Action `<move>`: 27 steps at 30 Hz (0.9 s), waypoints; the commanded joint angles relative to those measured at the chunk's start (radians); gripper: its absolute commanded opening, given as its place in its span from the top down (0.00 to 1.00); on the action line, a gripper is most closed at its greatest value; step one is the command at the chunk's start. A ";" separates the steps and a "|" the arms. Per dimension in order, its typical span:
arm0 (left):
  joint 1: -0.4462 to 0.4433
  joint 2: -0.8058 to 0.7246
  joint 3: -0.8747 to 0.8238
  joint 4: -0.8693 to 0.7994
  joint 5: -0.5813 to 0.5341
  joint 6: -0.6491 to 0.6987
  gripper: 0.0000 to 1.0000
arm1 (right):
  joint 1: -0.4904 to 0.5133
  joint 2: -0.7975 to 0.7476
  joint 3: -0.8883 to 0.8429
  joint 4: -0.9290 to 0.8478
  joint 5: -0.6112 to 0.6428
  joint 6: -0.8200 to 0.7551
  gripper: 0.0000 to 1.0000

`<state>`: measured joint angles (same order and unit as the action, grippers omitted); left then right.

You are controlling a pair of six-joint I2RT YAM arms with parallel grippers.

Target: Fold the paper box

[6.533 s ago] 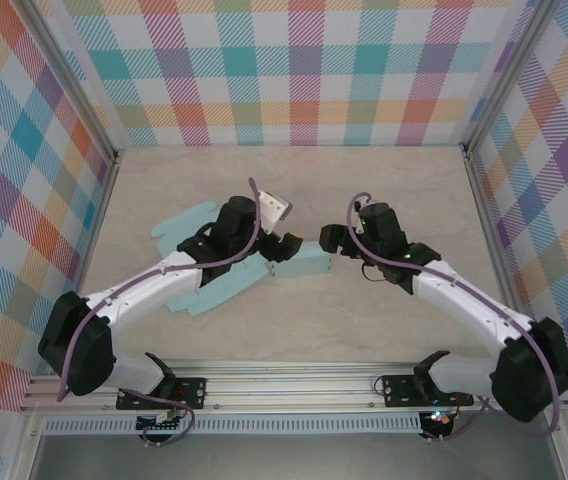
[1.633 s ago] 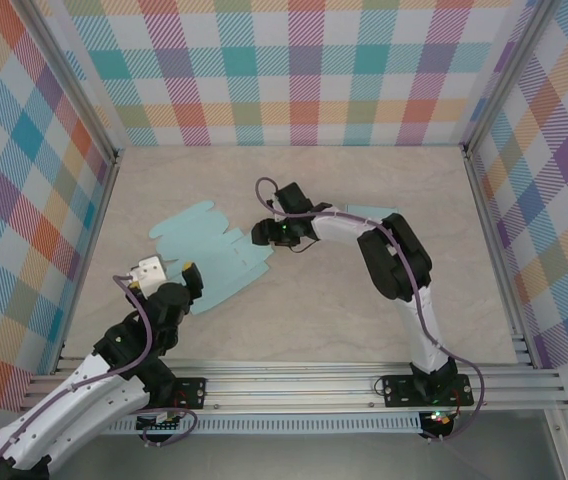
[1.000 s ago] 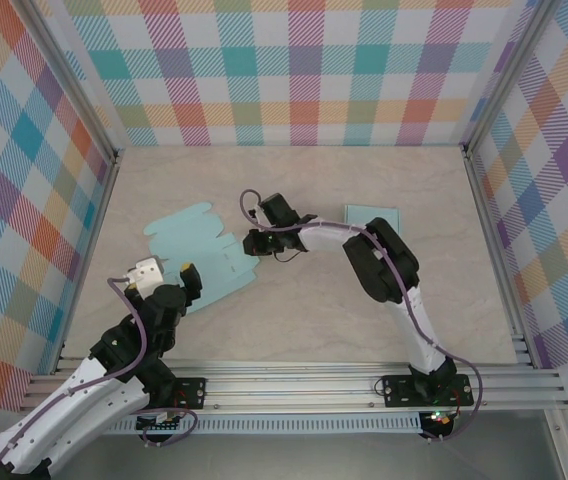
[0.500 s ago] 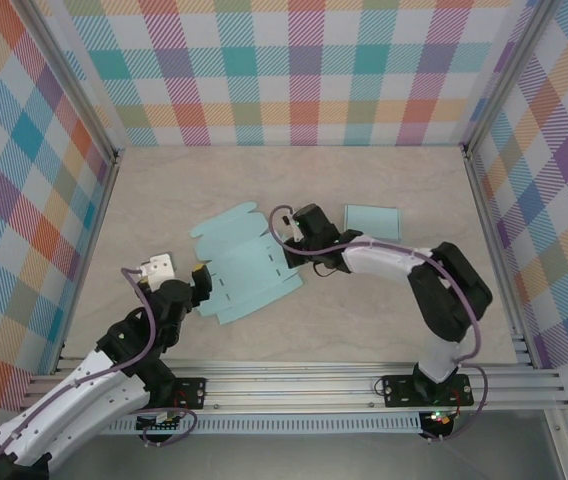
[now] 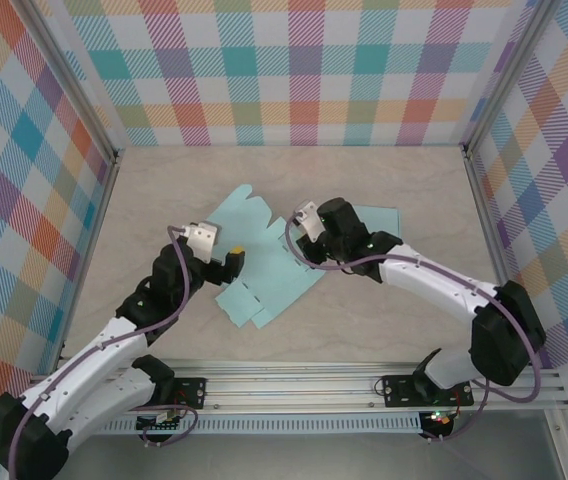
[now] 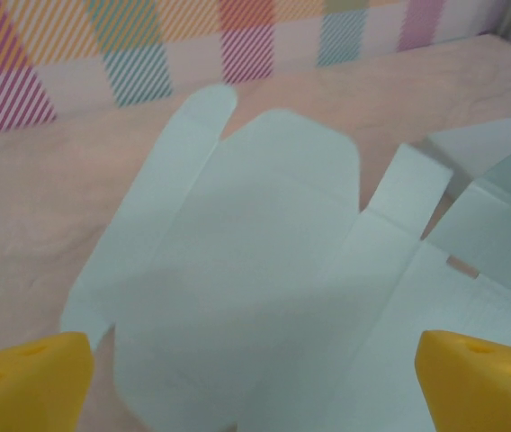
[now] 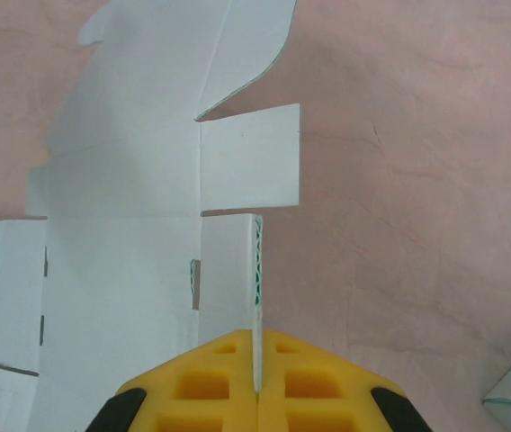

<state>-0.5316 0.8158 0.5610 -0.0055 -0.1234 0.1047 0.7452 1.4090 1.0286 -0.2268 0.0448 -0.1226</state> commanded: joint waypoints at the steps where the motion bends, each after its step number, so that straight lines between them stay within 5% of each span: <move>1: 0.038 0.032 0.088 0.108 0.314 0.241 0.08 | -0.002 -0.080 -0.015 -0.013 -0.110 -0.124 1.00; 6: 0.048 0.182 0.328 -0.099 0.558 0.467 0.12 | -0.010 -0.127 0.037 -0.064 -0.178 -0.193 1.00; 12: 0.049 0.432 0.686 -0.463 0.848 0.661 0.40 | -0.026 -0.103 0.143 -0.149 -0.222 -0.256 1.00; 27: 0.048 0.548 0.870 -0.677 0.859 0.859 0.51 | -0.049 -0.051 0.275 -0.237 -0.327 -0.298 1.00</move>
<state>-0.4919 1.3457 1.3766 -0.6270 0.7101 0.9096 0.6998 1.3502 1.2575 -0.4381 -0.2283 -0.3916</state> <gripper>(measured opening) 0.493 0.064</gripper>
